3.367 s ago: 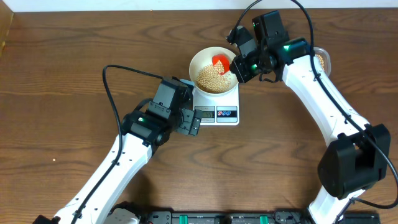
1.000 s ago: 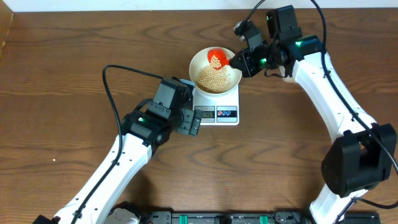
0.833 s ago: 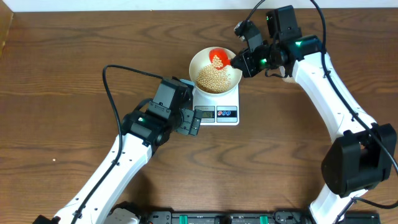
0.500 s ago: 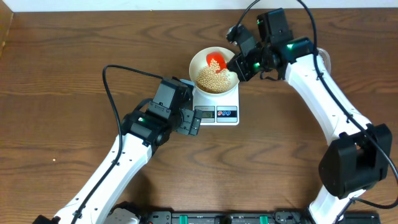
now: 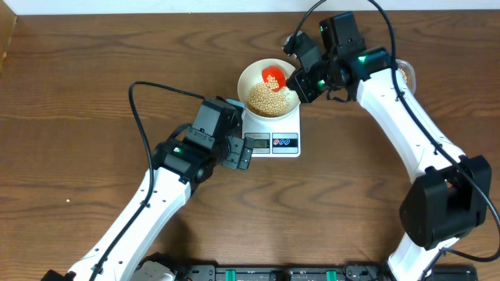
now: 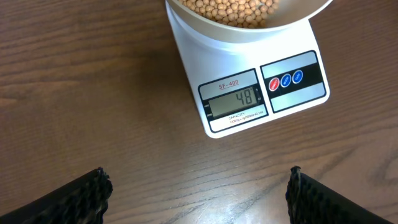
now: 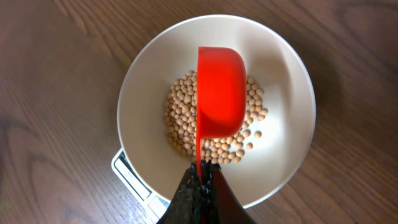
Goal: Scoop item into bowl and weigh 50g on scale
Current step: 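Raise the scoop away from the bowl toward the tub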
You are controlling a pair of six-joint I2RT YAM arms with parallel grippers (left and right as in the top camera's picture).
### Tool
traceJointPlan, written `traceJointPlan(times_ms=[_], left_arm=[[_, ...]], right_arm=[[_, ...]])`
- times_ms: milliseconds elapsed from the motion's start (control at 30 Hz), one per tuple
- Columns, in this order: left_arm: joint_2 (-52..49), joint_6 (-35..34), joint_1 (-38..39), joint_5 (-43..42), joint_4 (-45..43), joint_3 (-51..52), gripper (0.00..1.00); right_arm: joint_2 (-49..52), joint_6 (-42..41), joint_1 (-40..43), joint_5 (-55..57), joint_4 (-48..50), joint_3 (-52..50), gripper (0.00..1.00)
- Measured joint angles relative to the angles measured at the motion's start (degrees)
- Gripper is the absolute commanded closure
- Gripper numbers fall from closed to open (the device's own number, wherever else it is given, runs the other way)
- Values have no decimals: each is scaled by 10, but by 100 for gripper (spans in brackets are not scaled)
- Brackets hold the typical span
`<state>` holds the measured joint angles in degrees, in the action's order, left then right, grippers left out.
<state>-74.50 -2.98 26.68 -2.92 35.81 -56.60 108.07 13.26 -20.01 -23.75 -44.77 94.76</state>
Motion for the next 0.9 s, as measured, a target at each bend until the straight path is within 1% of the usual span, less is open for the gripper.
traceJointPlan(times_ms=[167,300,433,600,900], left_arm=[[0,0,0,0,0,0,8],[0,0,0,0,0,0,8],[0,0,0,0,0,0,8],[0,0,0,0,0,0,8],[0,0,0,0,0,0,8]], right_arm=[[0,-7,3,-11,7,0,99],[0,-29,29,-66,13,0,99],[0,-49,72,-130,17,0,99],[0,-59,115,-195,17,0,99],[0,-64,124,-237,17,0,99]])
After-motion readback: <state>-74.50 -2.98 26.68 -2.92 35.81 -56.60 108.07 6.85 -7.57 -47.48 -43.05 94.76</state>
